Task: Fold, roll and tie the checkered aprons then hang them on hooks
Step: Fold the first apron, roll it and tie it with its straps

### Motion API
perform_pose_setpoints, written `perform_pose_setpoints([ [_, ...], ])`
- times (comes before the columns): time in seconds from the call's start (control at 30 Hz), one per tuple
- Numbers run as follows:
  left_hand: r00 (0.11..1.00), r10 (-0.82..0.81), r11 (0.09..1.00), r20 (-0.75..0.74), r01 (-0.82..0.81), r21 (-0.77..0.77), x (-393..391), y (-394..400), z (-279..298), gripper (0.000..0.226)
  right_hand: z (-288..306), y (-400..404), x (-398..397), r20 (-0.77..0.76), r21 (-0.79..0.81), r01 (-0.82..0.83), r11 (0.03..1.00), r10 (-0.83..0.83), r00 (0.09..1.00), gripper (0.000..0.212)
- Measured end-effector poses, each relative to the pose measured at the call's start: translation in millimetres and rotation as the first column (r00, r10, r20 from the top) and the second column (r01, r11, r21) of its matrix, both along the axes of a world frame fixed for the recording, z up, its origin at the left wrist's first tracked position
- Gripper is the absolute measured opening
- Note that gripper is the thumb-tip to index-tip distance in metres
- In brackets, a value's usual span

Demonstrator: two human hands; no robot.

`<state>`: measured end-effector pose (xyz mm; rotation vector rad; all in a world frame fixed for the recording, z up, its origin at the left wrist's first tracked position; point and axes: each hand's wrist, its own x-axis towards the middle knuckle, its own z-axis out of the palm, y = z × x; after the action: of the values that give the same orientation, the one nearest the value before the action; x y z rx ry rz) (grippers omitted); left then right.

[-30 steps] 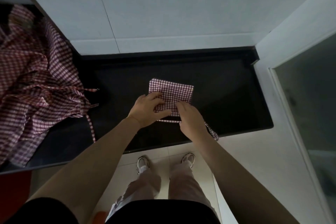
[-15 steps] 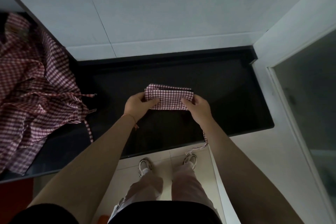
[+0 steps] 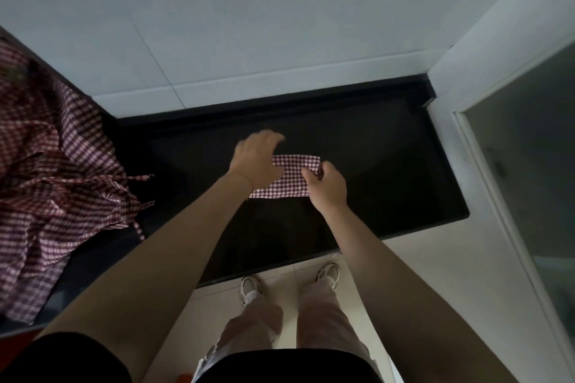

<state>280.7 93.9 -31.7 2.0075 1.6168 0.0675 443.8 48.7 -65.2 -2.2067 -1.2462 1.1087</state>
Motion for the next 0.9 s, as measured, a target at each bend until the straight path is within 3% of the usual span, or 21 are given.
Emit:
perform_pose_setpoints([
  [0.1, 0.984, -0.171, 0.958, -0.051, 0.154, -0.243, 14, 8, -8, 0.062, -1, -5, 4, -0.056, 0.004, -0.005, 1.0, 0.005, 0.998, 0.03],
  [0.2, 0.968, -0.17, 0.959, -0.184, 0.12, -0.255, 20, 8, -14, 0.067, -6, -7, 4, -0.084, -0.016, 0.049, 0.999, -0.05, 0.995, 0.034],
  [0.33, 0.953, -0.148, 0.911, -0.263, 0.029, -0.41, 27, 9, -8, 0.069, -11, -7, -2, 0.066, -0.055, 0.094, 0.994, -0.09, 0.994, 0.046],
  [0.47, 0.981, -0.077, 0.816, -0.177, -0.04, -0.577, 20, 7, -10, 0.059, -2, -7, 4, -0.06, -0.185, 0.075, 0.98, -0.088, 0.994, 0.051],
  [0.63, 0.98, 0.167, 0.665, 0.106, -0.032, -0.746, -4, -19, -7, 0.056, 26, -13, 30, -0.34, -0.325, -0.171, 0.93, 0.054, 0.939, 0.048],
  [0.77, 0.869, 0.399, 0.625, 0.293, -0.024, -0.78, -7, -40, 17, 0.066, 57, -12, 34, -0.462, -0.324, -0.246, 0.913, 0.074, 0.884, 0.062],
  [0.9, 0.676, 0.619, 0.615, 0.4, -0.1, -0.782, -18, -50, 43, 0.056, 94, -9, 40, -0.623, -0.224, -0.157, 0.962, -0.018, 0.782, 0.048],
])
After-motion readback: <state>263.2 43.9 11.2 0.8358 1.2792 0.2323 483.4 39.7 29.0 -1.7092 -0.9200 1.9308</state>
